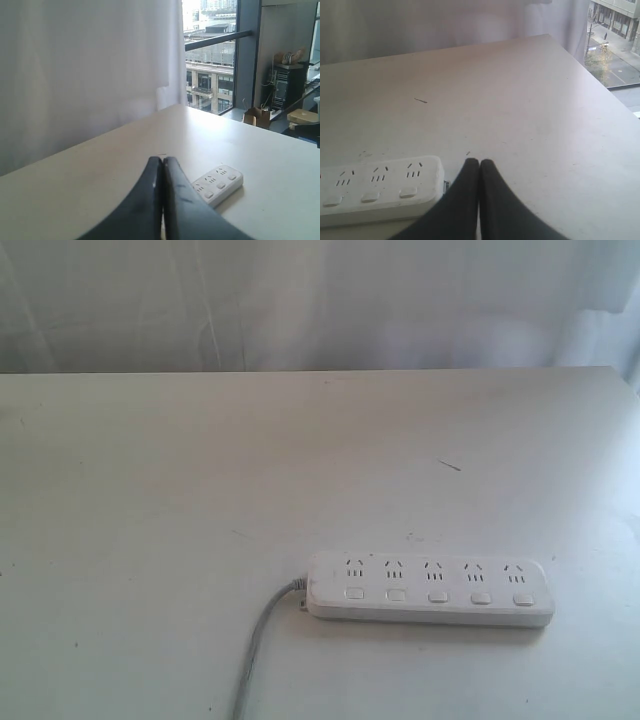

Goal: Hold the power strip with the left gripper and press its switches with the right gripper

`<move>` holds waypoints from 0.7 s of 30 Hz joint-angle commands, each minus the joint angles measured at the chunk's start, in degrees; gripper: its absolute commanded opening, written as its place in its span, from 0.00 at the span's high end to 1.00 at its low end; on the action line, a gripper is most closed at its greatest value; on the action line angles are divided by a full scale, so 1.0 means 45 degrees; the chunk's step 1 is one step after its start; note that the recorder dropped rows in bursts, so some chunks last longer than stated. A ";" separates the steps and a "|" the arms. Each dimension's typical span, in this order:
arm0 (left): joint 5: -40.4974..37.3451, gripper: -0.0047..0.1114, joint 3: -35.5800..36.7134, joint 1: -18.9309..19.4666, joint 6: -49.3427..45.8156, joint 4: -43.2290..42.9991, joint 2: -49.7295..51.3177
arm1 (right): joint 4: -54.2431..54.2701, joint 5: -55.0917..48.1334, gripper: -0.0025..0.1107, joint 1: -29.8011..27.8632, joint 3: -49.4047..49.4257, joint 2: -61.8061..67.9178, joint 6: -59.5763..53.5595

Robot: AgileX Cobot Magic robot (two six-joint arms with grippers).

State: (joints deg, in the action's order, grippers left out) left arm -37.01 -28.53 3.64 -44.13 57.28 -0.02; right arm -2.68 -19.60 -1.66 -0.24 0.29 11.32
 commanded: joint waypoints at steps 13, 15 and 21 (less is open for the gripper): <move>-0.1114 0.96 -0.0036 -0.0074 0.0142 0.0267 0.0005 | -0.0046 0.0004 0.98 -0.0077 0.0054 -0.0064 0.0017; -0.1484 0.96 -0.0036 -0.0074 0.0142 0.0177 0.0005 | -0.0046 0.0004 0.98 -0.0077 0.0054 -0.0064 0.0017; -0.2105 0.96 -0.0036 -0.0074 0.0092 -0.0080 0.0005 | -0.0046 0.0004 0.98 -0.0077 0.0054 -0.0064 0.0017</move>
State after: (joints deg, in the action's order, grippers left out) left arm -45.29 -28.53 3.64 -43.77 56.57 -0.02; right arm -2.68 -19.60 -1.66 -0.24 0.29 11.32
